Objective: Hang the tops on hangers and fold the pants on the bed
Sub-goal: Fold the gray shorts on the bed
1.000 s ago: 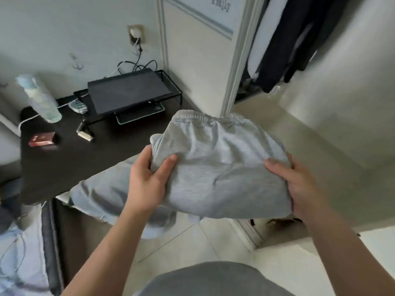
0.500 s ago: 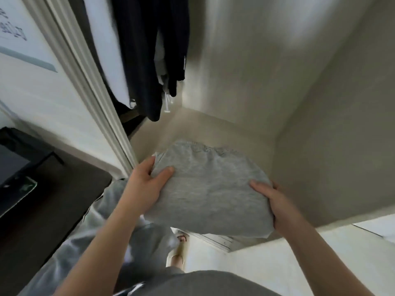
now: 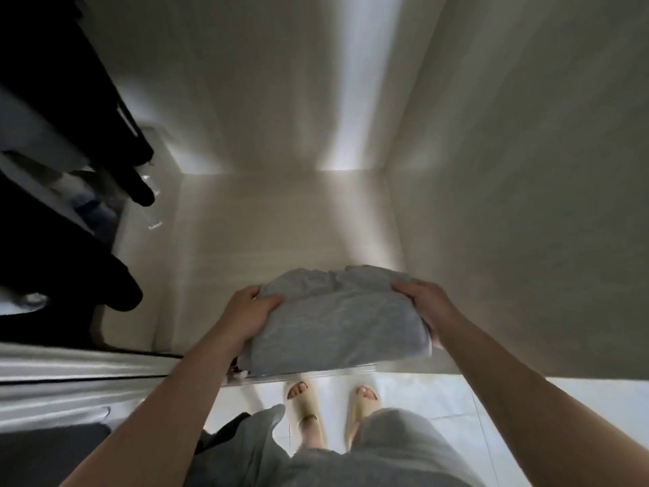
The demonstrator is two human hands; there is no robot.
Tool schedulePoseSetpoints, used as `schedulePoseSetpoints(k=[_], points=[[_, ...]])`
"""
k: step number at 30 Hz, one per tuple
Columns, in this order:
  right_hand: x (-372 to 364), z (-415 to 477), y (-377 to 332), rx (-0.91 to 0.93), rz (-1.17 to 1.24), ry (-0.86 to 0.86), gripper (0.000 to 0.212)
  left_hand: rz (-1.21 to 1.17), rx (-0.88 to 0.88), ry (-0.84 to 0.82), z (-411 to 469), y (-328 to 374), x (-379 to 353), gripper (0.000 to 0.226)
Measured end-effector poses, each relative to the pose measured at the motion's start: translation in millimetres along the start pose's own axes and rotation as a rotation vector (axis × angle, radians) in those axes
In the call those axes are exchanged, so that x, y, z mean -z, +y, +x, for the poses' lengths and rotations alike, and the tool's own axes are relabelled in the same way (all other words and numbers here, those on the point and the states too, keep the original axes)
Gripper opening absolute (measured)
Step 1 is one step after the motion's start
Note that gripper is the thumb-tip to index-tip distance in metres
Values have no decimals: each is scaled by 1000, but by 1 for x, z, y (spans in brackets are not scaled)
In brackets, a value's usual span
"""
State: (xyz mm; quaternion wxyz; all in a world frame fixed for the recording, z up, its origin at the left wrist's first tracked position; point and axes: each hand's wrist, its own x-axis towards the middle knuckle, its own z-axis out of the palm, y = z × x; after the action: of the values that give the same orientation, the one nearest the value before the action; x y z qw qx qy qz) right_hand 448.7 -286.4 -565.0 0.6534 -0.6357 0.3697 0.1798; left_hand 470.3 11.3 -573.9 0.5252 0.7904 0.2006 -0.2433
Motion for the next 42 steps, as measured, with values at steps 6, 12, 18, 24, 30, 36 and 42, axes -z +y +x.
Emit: schedulePoseSetpoints(k=[6, 12, 18, 24, 30, 36, 42], points=[[4, 58, -13, 199, -78, 218, 9, 74, -145, 97, 61, 9, -34, 14], [-3, 100, 46, 119, -598, 243, 59, 397, 100, 74, 93, -44, -69, 68], [-18, 93, 115, 424, -1140, 162, 74, 926, -349, 87, 81, -99, -106, 77], [-29, 97, 157, 523, -1432, 52, 86, 1113, -583, -16, 86, -138, -130, 78], [-40, 116, 157, 527, -1363, 119, 66, 1110, -624, 66, 105, -144, -135, 60], [-54, 161, 129, 520, -1263, 166, 64, 1064, -607, 120, 147, -115, -139, 60], [-67, 226, 92, 562, -1297, 282, 67, 1034, -737, 268, 221, -86, -144, 60]])
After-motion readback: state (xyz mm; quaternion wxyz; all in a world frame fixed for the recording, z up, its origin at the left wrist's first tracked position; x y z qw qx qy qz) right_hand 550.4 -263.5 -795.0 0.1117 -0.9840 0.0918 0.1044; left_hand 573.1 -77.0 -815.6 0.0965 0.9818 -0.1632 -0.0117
